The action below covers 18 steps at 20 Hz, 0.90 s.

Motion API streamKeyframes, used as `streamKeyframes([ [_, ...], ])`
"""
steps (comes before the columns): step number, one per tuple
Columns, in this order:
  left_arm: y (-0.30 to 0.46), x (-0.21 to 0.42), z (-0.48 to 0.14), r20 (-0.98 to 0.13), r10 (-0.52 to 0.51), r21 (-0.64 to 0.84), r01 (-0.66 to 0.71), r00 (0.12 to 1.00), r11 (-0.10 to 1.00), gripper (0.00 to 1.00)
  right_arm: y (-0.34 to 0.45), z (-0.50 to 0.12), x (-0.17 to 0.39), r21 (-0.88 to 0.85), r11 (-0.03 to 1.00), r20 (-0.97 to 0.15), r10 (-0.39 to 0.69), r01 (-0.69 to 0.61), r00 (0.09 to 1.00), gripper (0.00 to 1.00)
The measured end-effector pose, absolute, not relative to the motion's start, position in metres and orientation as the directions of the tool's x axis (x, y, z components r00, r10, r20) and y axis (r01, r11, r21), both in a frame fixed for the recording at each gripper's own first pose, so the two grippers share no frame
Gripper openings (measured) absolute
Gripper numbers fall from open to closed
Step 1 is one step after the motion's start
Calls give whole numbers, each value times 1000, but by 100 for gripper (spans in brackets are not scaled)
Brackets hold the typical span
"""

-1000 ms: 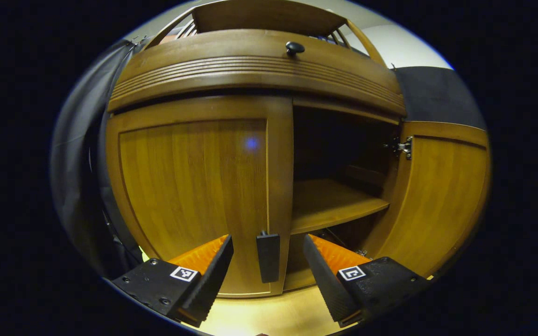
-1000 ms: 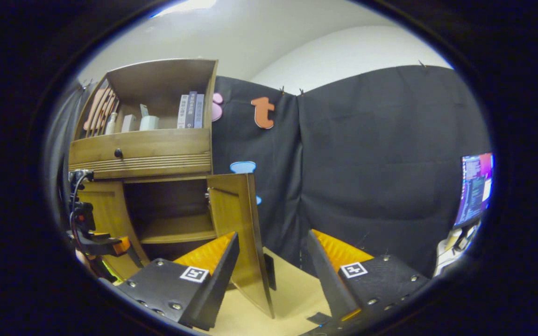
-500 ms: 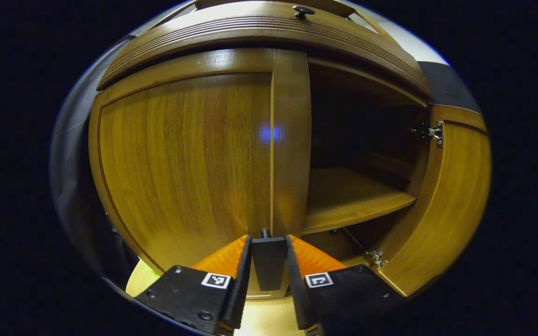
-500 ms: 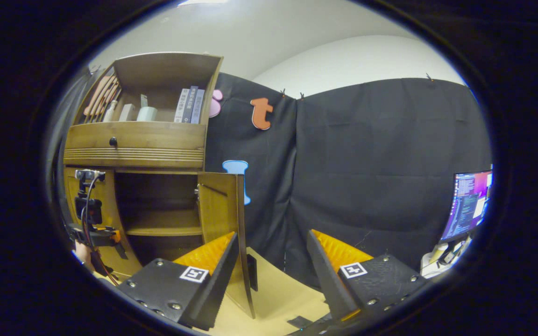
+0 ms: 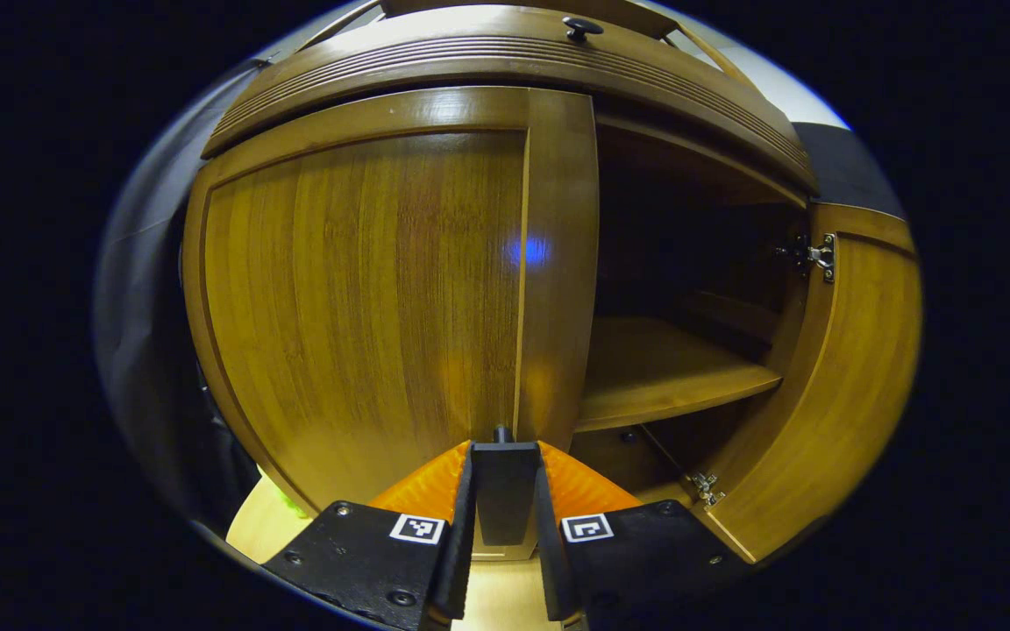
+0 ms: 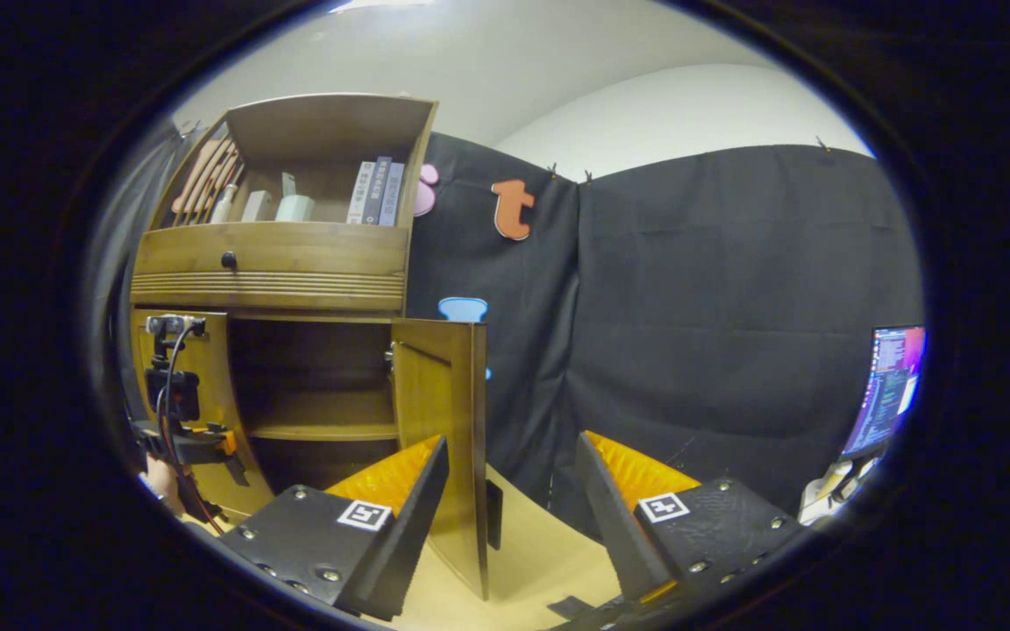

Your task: Open the right door of the double-door shoe cabinet with the right hand, and open the left door with the left hand.

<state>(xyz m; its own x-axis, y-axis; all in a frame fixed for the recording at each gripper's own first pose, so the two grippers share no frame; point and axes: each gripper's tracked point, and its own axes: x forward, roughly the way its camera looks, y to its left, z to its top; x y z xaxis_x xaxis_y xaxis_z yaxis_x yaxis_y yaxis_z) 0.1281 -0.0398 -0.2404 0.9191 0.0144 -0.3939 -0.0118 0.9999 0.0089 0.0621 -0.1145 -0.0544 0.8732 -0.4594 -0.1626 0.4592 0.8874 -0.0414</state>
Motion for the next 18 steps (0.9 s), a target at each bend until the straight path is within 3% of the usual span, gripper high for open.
streamKeyframes([
  [13,-26,59,-228,-390,7,-67,-36,921,997,32,-55,-76,105,7,966,-202,-251,258,947,87],
  [14,-24,52,-226,-392,8,-75,-41,920,996,36,-50,-78,107,8,970,-207,-234,241,950,87],
  [18,-14,32,-222,-397,12,-120,-65,918,991,36,-28,-81,121,16,986,-217,-161,169,963,87],
])
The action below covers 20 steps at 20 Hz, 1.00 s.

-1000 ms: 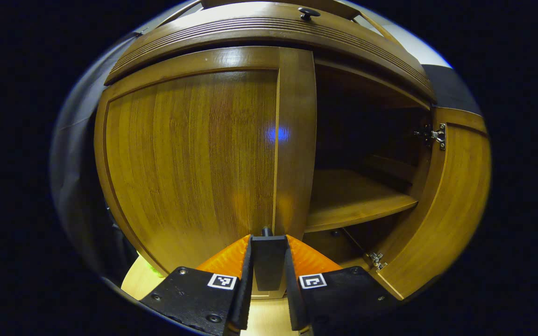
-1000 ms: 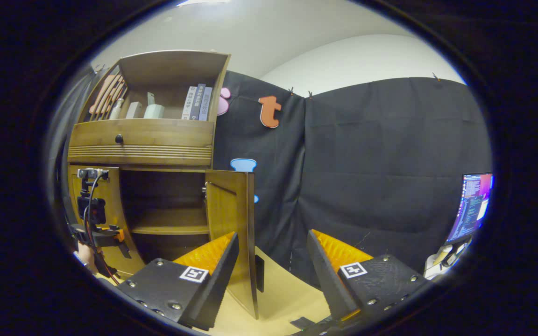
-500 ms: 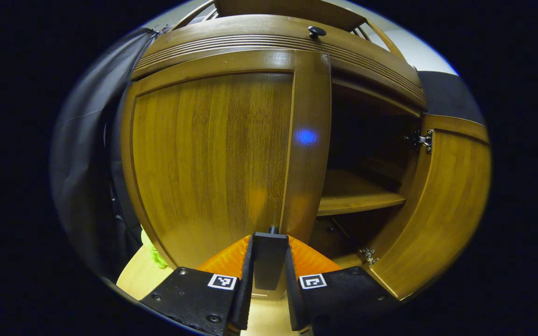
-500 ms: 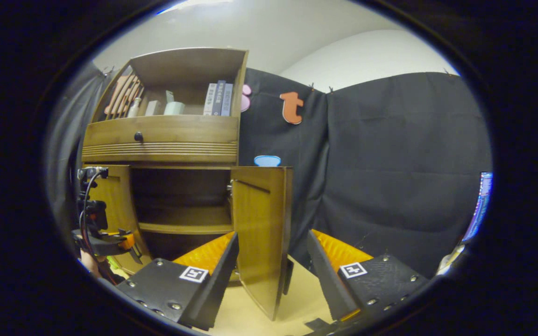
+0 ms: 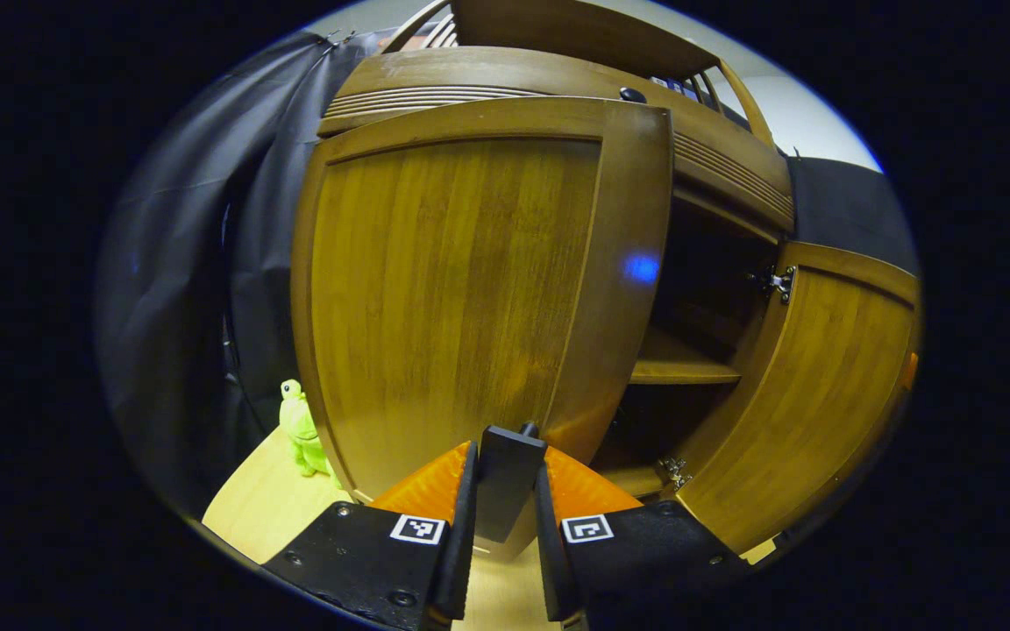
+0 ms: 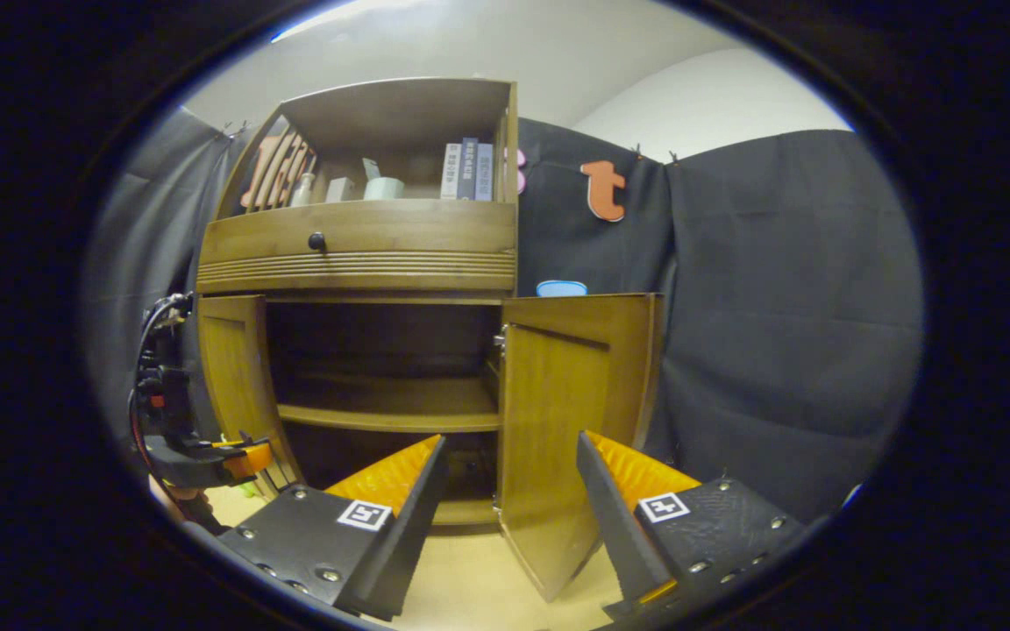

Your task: Open the right door of the double-door shoe cabinet with the right hand, and open the left door with the left hand.

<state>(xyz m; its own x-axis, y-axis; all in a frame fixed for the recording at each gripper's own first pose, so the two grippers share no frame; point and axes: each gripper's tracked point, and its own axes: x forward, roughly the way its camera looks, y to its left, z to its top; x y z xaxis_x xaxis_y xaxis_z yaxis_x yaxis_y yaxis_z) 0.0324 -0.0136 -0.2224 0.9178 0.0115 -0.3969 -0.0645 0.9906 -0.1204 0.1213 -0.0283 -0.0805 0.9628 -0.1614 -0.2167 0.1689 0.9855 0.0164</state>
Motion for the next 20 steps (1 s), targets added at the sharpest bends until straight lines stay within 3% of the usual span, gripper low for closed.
streamKeyframes([
  [9,7,-9,-214,-389,-13,-171,-58,921,984,35,46,-84,164,43,998,-212,47,-38,976,87],
  [16,37,-44,-211,-393,33,-218,-129,919,967,34,99,-95,183,99,980,-224,189,-171,956,87],
  [17,42,-49,-211,-396,39,-230,-140,917,963,34,107,-96,185,108,977,-227,206,-186,952,80],
  [18,48,-53,-210,-397,48,-241,-155,916,958,34,113,-98,185,115,973,-229,222,-200,948,87],
  [20,59,-61,-210,-399,72,-253,-185,914,949,36,124,-101,186,123,966,-233,251,-227,939,87],
])
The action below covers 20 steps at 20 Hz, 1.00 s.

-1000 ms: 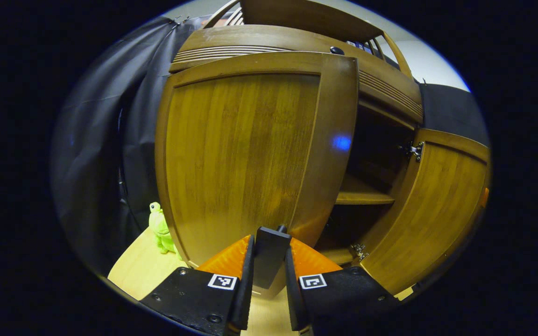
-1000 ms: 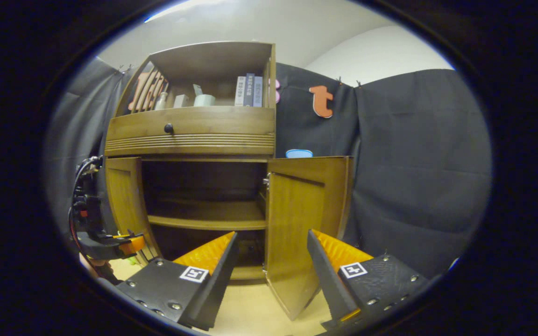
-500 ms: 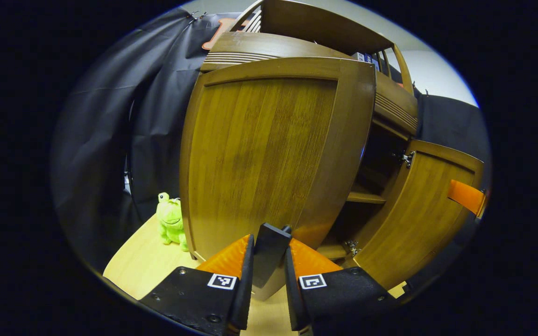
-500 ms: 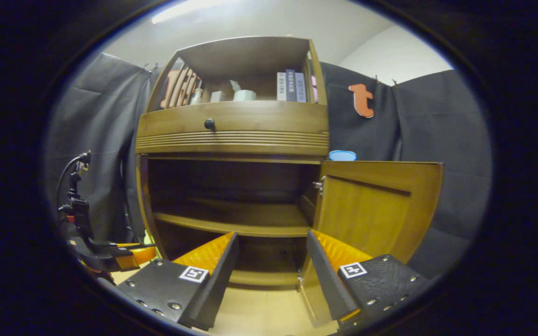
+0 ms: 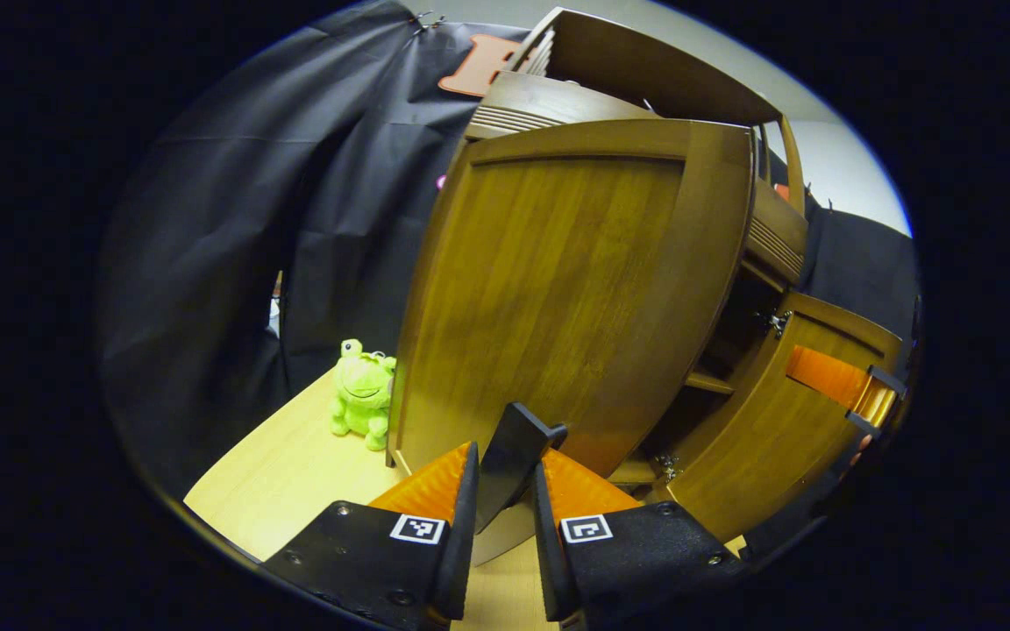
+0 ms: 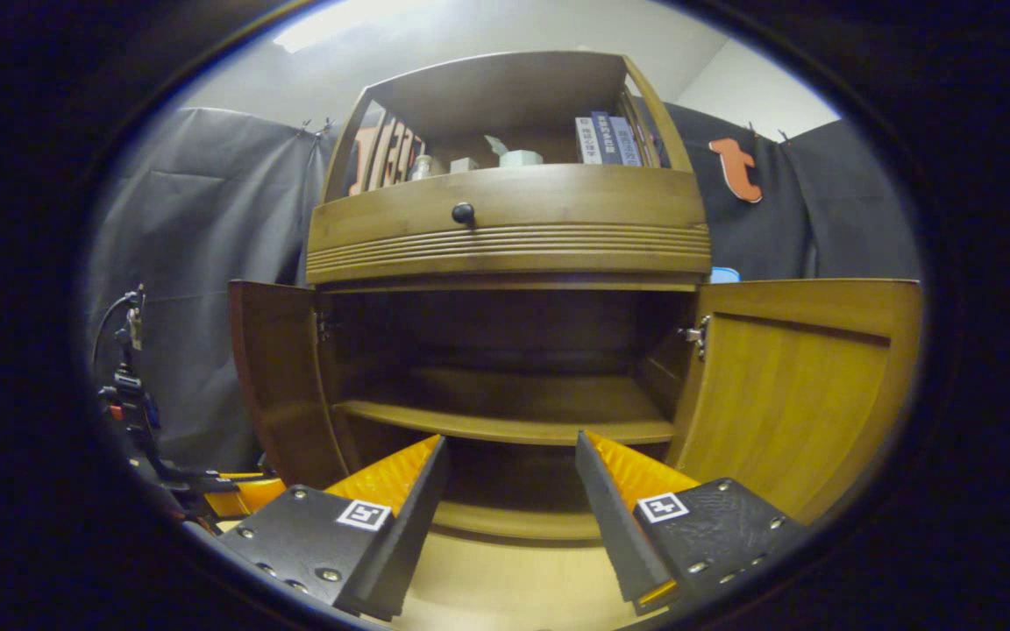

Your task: Open the right door of the double-door shoe cabinet with the right hand, and open the left door with the left hand.

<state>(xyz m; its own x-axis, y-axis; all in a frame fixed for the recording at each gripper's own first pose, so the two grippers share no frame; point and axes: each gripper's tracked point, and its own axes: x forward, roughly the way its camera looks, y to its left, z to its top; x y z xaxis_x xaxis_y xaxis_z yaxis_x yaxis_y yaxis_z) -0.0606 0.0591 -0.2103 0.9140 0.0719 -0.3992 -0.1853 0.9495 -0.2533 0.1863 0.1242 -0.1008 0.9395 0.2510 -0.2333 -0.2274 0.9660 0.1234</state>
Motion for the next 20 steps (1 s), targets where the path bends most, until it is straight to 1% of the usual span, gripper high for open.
streamKeyframes([
  [1,64,-65,-210,-401,84,-250,-197,912,948,34,129,-102,187,126,963,-235,263,-240,936,87],
  [2,70,-68,-212,-406,102,-238,-213,908,947,35,133,-103,186,127,960,-236,274,-250,932,80],
  [3,77,-73,-212,-410,122,-223,-230,904,947,34,136,-104,185,128,958,-238,282,-258,930,87],
  [6,95,-81,-210,-411,170,-194,-267,896,944,34,142,-107,184,136,952,-244,299,-273,922,87],
  [7,103,-83,-209,-412,187,-191,-285,892,939,30,143,-108,184,140,951,-247,303,-276,920,87],
  [9,105,-86,-206,-414,232,-181,-329,880,927,28,143,-110,183,147,949,-250,308,-279,918,87],
  [10,110,-80,-204,-414,242,-185,-342,878,921,29,143,-111,183,150,948,-251,310,-279,917,80],
  [14,125,-90,-198,-409,274,-191,-375,870,907,29,142,-114,183,162,946,-256,314,-280,914,80],
  [15,127,-91,-197,-407,281,-181,-378,869,908,25,142,-115,183,164,946,-257,314,-279,914,80],
  [16,131,-93,-197,-406,291,-168,-384,866,908,29,143,-116,183,166,946,-259,316,-280,913,80],
  [20,142,-107,-197,-404,333,-133,-415,852,900,29,143,-118,185,171,944,-265,320,-282,910,80],
])
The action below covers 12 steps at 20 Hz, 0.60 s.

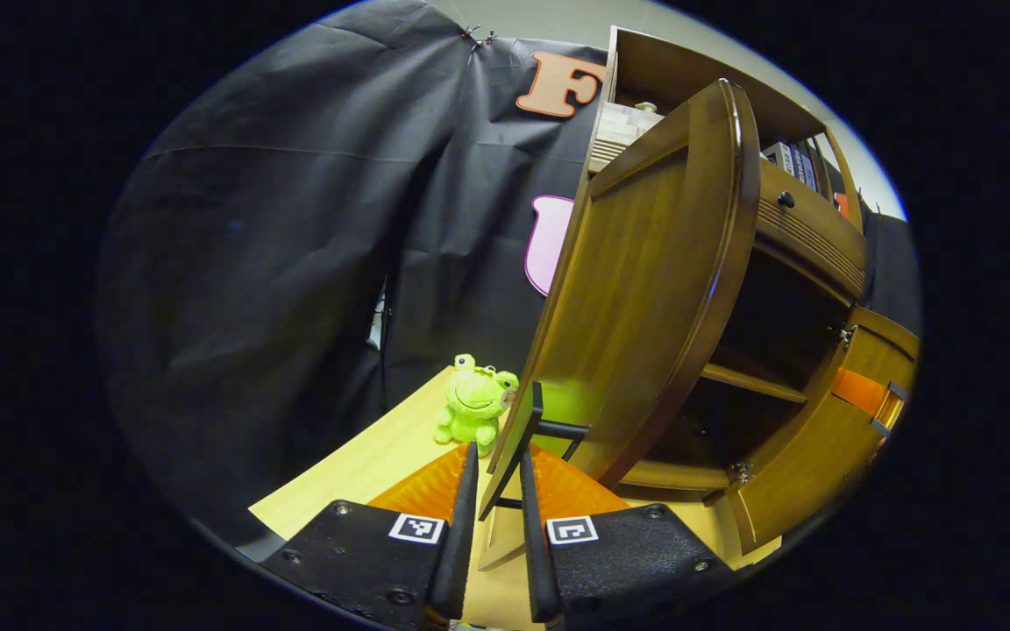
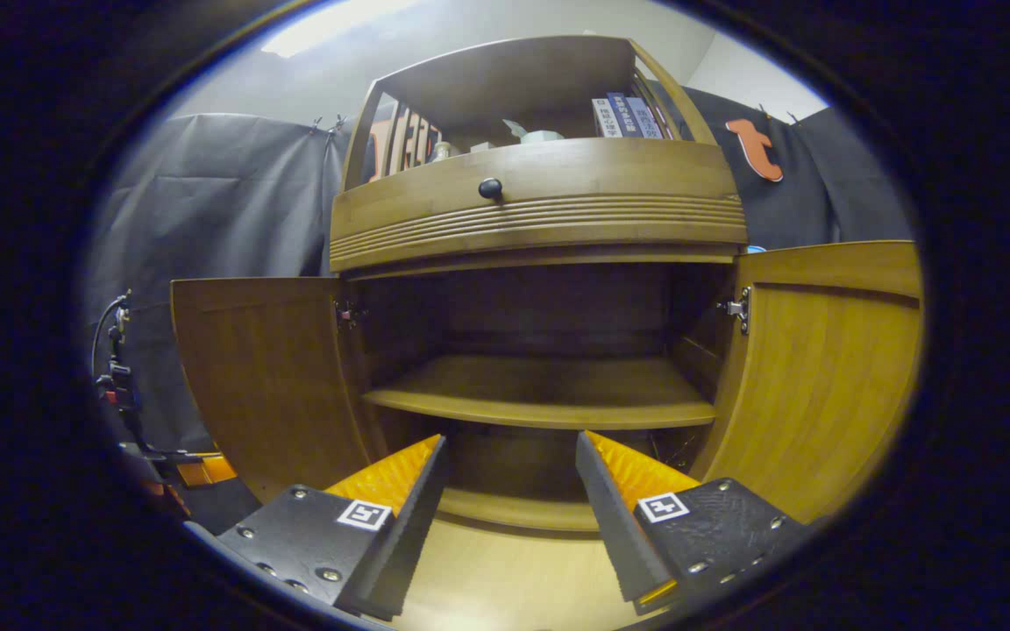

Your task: Open the right door of the double-door shoe cabinet with the right hand, and open the left door with the left hand.

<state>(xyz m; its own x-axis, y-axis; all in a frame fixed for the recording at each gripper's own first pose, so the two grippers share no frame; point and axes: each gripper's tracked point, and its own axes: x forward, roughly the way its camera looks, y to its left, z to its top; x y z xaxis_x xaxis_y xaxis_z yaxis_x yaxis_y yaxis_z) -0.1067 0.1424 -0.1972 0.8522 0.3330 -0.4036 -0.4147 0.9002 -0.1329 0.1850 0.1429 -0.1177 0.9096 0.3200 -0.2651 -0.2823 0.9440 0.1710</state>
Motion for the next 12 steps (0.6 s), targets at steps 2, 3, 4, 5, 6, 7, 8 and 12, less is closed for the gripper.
streamKeyframes([
  [2,148,-110,-194,-397,363,-116,-439,843,891,29,143,-119,184,168,944,-265,319,-282,910,80],
  [3,152,-114,-192,-393,384,-103,-455,835,885,29,142,-119,185,166,945,-263,319,-282,911,80],
  [4,158,-118,-191,-388,408,-85,-473,827,877,29,142,-119,185,164,945,-264,318,-283,911,87],
  [5,164,-122,-188,-382,430,-67,-488,818,870,29,142,-119,185,163,945,-264,318,-283,911,87],
  [6,170,-128,-186,-378,449,-49,-501,810,864,29,142,-120,186,163,945,-264,319,-283,910,87],
  [7,176,-133,-183,-370,469,-33,-516,802,856,29,142,-121,188,164,944,-266,320,-284,909,87],
  [8,183,-138,-180,-365,489,-20,-532,792,847,29,143,-121,188,166,944,-267,322,-285,908,87],
  [12,190,-151,-162,-329,550,20,-576,768,817,29,149,-121,192,174,941,-266,330,-291,906,87],
])
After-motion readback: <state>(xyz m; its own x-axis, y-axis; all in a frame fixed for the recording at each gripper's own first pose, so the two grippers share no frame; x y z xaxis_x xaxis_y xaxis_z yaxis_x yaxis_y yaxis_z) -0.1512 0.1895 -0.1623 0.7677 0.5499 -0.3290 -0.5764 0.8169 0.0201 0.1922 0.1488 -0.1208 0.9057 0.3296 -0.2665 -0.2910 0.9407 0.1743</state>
